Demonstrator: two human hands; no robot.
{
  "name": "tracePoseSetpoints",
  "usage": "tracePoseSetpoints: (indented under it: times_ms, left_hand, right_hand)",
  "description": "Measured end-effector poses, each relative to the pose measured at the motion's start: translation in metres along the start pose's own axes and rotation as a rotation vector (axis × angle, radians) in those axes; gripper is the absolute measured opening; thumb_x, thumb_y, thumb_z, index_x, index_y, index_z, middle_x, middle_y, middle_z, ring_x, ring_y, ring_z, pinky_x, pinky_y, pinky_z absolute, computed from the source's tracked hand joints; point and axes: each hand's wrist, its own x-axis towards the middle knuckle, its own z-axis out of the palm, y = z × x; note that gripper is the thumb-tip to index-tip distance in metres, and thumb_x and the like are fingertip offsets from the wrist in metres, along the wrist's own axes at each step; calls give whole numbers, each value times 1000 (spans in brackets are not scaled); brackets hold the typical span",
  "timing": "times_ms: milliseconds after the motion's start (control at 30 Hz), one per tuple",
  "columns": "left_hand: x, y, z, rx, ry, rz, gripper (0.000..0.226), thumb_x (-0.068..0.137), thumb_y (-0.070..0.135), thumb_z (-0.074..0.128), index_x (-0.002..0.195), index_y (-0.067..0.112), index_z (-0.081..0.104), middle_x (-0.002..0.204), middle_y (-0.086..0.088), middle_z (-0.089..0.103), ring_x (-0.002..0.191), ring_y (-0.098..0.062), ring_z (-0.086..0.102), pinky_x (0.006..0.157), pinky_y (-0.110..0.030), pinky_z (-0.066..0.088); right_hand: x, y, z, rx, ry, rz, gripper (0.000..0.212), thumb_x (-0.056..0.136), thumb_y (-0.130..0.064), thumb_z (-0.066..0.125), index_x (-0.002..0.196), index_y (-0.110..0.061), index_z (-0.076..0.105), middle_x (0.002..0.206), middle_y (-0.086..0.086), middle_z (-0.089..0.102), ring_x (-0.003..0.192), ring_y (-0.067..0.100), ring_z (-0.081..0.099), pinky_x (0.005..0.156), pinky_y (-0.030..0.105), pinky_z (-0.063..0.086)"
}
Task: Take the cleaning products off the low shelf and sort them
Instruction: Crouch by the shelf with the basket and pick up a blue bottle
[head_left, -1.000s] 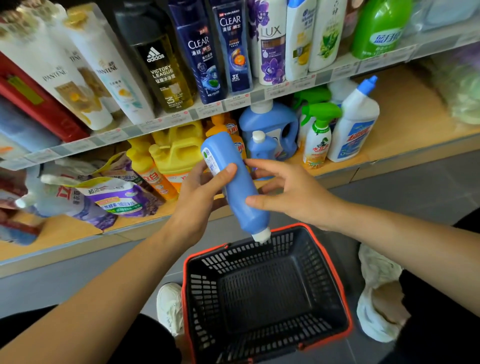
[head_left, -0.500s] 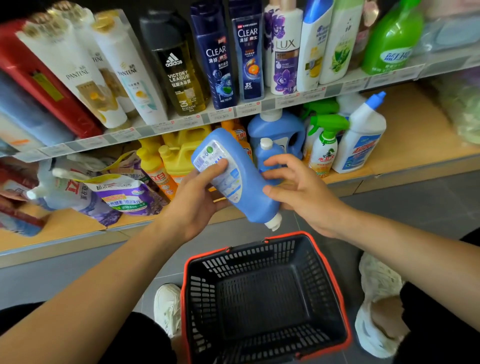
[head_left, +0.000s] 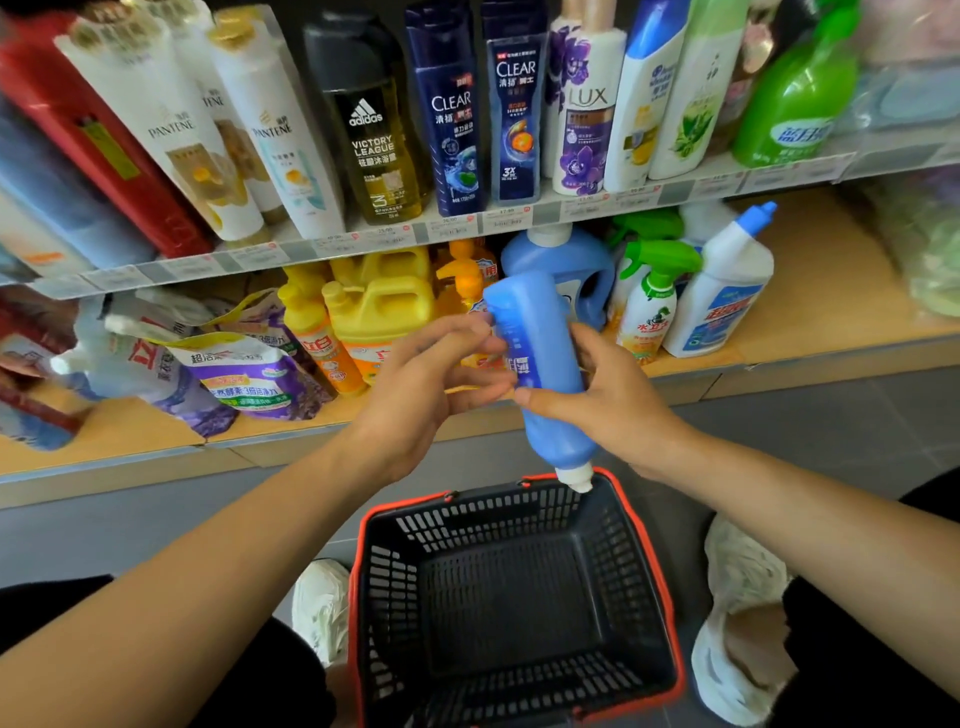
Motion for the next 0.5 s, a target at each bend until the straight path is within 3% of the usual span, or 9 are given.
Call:
tracePoseSetpoints:
  times_ms: [133,233,300,367,500]
  left_hand:
    - [5,2,-5,240,66,96,23,93,5,66,116,9,70,99,0,71,83,-7,68,81,-33,61]
    - [6,-2,-8,265,77,6,40,84,5,76,120,18,61,105,-3,63,86,-12,66,91,-42,56]
    - [2,-12,-8,291,12,-115,49,73,19,79,118,20,60,105,-4,67,92,-17,65,93,-42,55]
    - [-5,-27,-7,348,-91,-220,54,68,33,75,119,21,63,111,-5,71,101,-19,66,93,-39,54]
    - [-15,-58,-3,182,-281,-310,57,77,38,81,128,21,62,121,-1,72,103,-15,68,88,-32,57]
  right_hand:
    - [0,3,-4,312,-98,218,42,81,0,75,122,-1,64,118,22,70,101,30,68,102,56,50]
    - [0,-1,-5,460,-172,270,50,78,-7,72,126,3,61,125,25,66,102,29,67,97,46,54]
    - [0,-2,-5,545,-188,264,53,78,-10,69,129,3,59,127,24,66,103,28,68,92,40,56]
    - [2,-2,-6,607,-182,256,53,82,-9,66,132,3,56,130,25,64,107,31,66,98,45,53]
    - [1,-2,-3,686,-217,248,50,88,-12,62,135,0,55,134,21,62,113,29,63,107,49,48]
